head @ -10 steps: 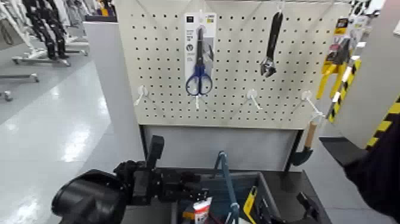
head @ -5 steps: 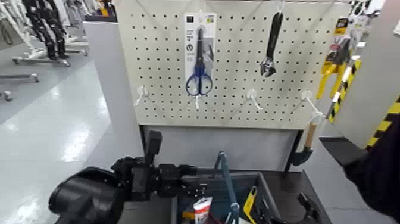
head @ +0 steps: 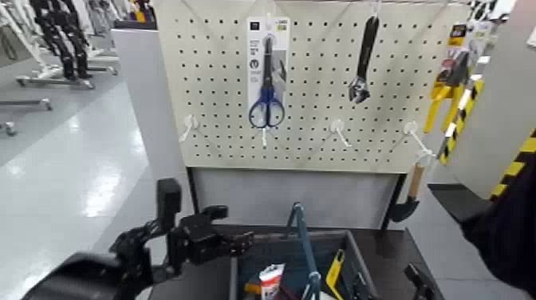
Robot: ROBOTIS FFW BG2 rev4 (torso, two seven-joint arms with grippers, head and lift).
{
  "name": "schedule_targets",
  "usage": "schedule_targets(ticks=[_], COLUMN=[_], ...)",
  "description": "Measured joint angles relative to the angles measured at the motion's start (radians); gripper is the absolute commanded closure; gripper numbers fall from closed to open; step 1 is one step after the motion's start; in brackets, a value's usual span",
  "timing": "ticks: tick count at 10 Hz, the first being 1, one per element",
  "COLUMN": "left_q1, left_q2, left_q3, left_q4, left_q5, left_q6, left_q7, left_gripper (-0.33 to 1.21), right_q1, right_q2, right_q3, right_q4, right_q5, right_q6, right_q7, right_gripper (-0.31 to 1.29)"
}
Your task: Put the red glue tube into the crate.
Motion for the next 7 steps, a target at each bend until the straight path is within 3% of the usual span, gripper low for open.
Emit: schedule_targets(ticks=[2,4,7], left_q1=[0.123,0.206,0.336], left_q2=[-0.024,-0.063,-0.166], left_q3=[0.053,0.081,0.160], left_q4=[-0.065,-0.094,-0.098], left_q5=[-0.025,-0.077,-0.211], left_q6=[-0.142,-0.229,-0.397], left_q7=[0.142,0.220,0.352], left_gripper=[0.11,0.11,0.11], right_q1=[0.015,0.024,0.041], right_q2=[0.000,0.000,0.000], right_q3=[-0.005,-0.007,-0.006], right_q4=[-0.003,-0.005,0.003], right_q5=[-0.003,-0.006,-0.027], right_q6=[-0.007,-0.007,-0.016], right_q7=[-0.006,-0.009,-0.033], right_gripper=[0.11,0.12,0.11])
